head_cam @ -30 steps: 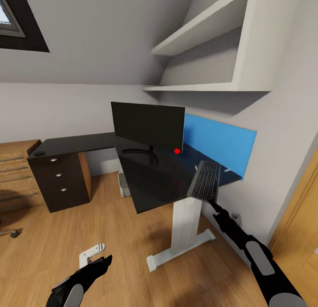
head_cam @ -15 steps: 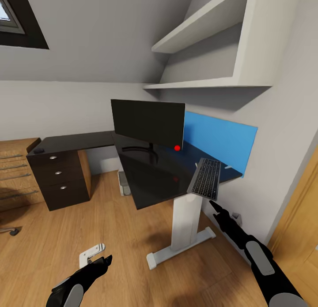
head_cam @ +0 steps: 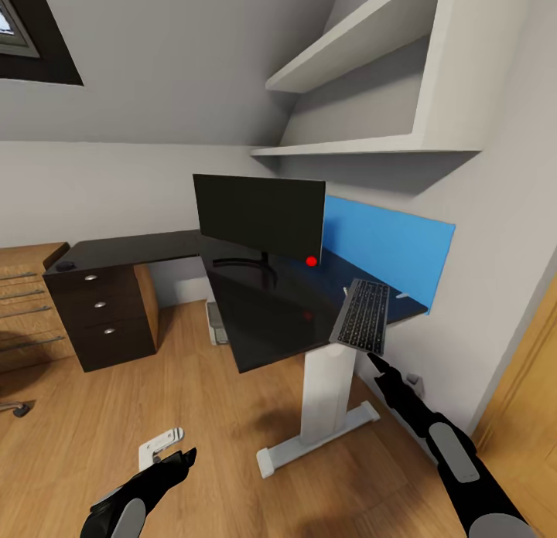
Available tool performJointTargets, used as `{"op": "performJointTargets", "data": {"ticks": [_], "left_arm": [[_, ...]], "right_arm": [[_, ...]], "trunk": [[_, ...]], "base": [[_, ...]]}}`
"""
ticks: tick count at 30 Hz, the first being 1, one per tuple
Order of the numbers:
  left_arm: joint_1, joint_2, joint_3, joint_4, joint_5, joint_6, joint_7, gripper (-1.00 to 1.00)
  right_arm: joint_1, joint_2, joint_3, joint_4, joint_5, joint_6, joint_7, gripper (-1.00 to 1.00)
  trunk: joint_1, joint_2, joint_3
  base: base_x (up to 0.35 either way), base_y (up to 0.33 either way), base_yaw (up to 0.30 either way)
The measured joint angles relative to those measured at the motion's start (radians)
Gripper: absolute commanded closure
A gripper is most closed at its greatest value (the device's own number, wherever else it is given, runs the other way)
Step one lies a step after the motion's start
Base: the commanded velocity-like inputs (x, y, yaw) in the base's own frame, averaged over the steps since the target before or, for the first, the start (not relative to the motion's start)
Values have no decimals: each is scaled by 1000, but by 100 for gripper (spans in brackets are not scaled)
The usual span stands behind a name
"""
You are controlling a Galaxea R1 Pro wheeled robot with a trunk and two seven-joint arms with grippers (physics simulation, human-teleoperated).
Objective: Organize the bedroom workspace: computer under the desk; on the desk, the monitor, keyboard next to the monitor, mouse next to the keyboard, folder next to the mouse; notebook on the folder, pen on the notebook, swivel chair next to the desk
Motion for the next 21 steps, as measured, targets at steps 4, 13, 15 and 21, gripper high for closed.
{"op": "performJointTargets", "data": {"ticks": [4, 13, 15, 21], "left_arm": [[0, 0, 0, 5, 1, 1, 0, -100], [0, 1, 0, 9, 1, 1, -1, -100], [0, 1, 0, 9, 1, 1, -1, -100], [0, 1, 0, 11, 1, 1, -1, -100]], "right_arm": [[0, 0, -4, 0, -39, -3, -2, -100], [0, 0, -7, 0, -55, -15, -2, -100], [0, 0, -7, 0, -55, -16, -2, -100], [0, -1, -7, 0, -55, -17, -2, -100]], "trunk": [[0, 0, 0], [0, 0, 0], [0, 0, 0], [0, 0, 0]], "base": [[57, 3, 0], [97, 26, 0], [82, 4, 0], [148, 1, 0]]}}
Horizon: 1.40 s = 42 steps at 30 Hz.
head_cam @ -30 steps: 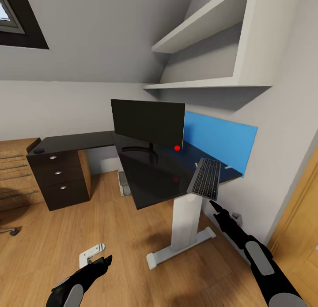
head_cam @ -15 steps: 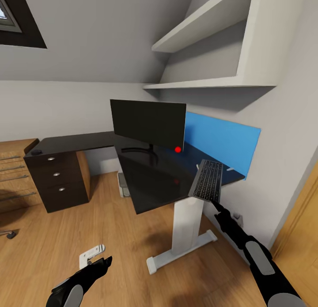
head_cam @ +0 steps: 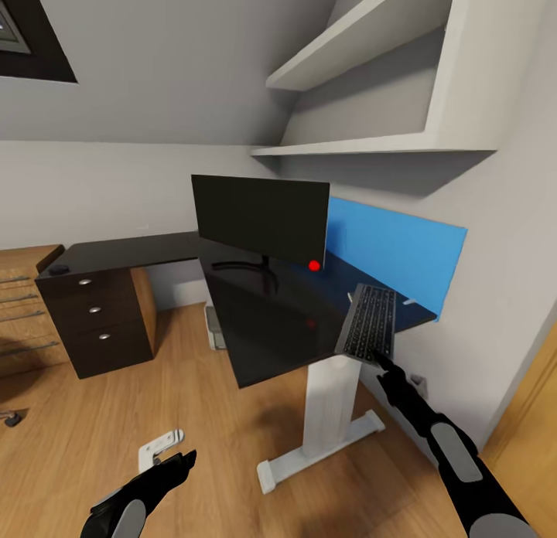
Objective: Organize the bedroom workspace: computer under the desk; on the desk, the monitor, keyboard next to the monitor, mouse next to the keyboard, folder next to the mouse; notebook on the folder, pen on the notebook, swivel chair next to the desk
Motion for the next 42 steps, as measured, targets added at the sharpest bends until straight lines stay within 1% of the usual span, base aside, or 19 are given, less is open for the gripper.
{"op": "performJointTargets", "data": {"ticks": [8, 16, 19, 24, 25, 31, 42], "left_arm": [[0, 0, 0, 1, 1, 0, 0, -100], [0, 0, 0, 1, 2, 1, 0, -100], [0, 0, 0, 5, 1, 1, 1, -100], [0, 0, 0, 11, 0, 1, 0, -100], [0, 0, 0, 11, 0, 1, 0, -100], [0, -1, 0, 12, 0, 0, 0, -100], [0, -1, 0, 13, 0, 0, 0, -100]], "right_arm": [[0, 0, 0, 0, 0, -1, 0, -100], [0, 0, -6, 0, 0, 0, 0, -100], [0, 0, -16, 0, -1, 0, 0, -100], [0, 0, -52, 0, -1, -1, 0, -100], [0, 0, -53, 0, -1, -1, 0, -100], [0, 0, -58, 0, 0, -24, 0, -100], [0, 0, -57, 0, 0, -30, 0, -100]], "trunk": [[0, 0, 0], [0, 0, 0], [0, 0, 0], [0, 0, 0], [0, 0, 0], [0, 0, 0], [0, 0, 0]], "base": [[97, 90, 0], [17, 17, 0], [2, 2, 0], [0, 0, 0], [0, 0, 0], [0, 0, 0], [0, 0, 0]]}}
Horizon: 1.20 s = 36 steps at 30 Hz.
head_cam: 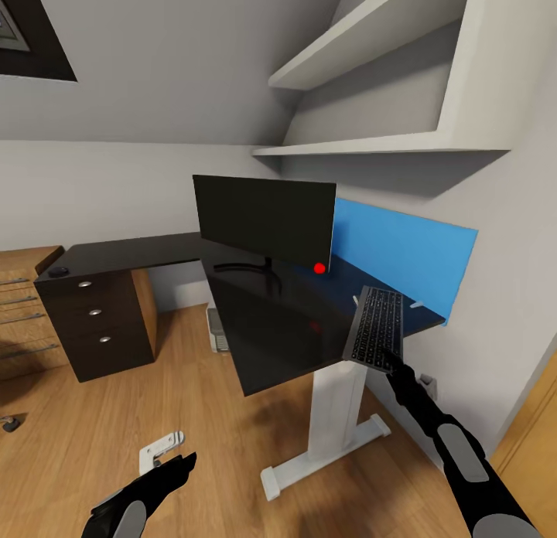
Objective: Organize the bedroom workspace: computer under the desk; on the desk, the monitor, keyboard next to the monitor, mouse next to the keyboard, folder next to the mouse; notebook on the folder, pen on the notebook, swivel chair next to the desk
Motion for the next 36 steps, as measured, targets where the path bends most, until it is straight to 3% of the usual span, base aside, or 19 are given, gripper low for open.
{"op": "performJointTargets", "data": {"ticks": [1, 11, 27, 36], "left_arm": [[0, 0, 0, 0, 0, 0, 0, -100], [0, -2, -1, 0, 0, 0, 0, -100], [0, -2, -2, 0, 0, -2, 0, -100], [0, -2, -2, 0, 0, -2, 0, -100]], "right_arm": [[0, 0, 0, 0, 0, 0, 0, 100], [0, 0, 0, 0, 0, 0, -2, 100], [0, 0, -3, -20, 2, -1, -2, 100], [0, -2, -7, -81, -38, 39, -7, 100]], "trunk": [[0, 0, 0], [0, 0, 0], [-61, 112, 50], [-96, 175, 78]], "base": [[0, 0, 0], [0, 0, 0], [0, 0, 0], [0, 0, 0]]}}
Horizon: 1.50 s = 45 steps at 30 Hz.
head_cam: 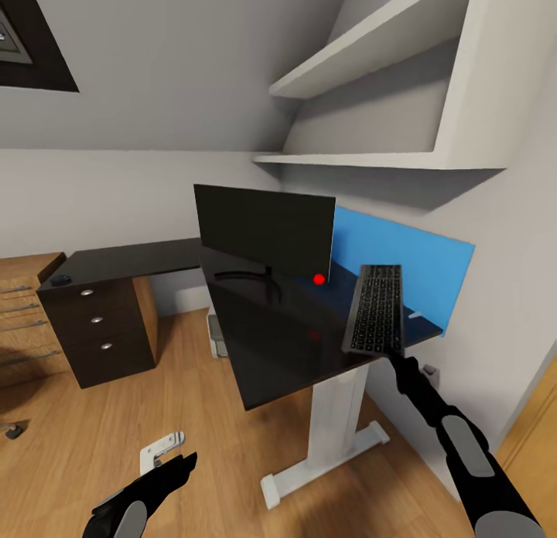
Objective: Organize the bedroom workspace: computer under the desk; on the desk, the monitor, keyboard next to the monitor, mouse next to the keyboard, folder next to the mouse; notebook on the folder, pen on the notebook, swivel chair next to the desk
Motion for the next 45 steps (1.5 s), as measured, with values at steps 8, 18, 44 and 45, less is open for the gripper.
{"op": "performJointTargets", "data": {"ticks": [8, 18, 44, 45], "left_arm": [[0, 1, 1, 0, -1, 0, 0, -100], [0, 2, 1, 0, -1, 0, 0, -100], [0, 3, 2, 0, -1, 2, 0, -100], [0, 3, 2, 0, -1, 1, 0, -100]], "right_arm": [[6, -1, -2, -35, -8, 21, -9, 100], [240, 2, -2, -486, -278, 23, -385, 100], [382, 114, 3, -646, -295, 46, -384, 100], [382, 114, 3, -645, -296, 46, -384, 100]], "trunk": [[-31, 56, 25], [-69, 126, 56], [-92, 168, 75], [-92, 168, 75]], "base": [[0, 0, 0], [0, 0, 0], [0, 0, 0], [0, 0, 0]]}}
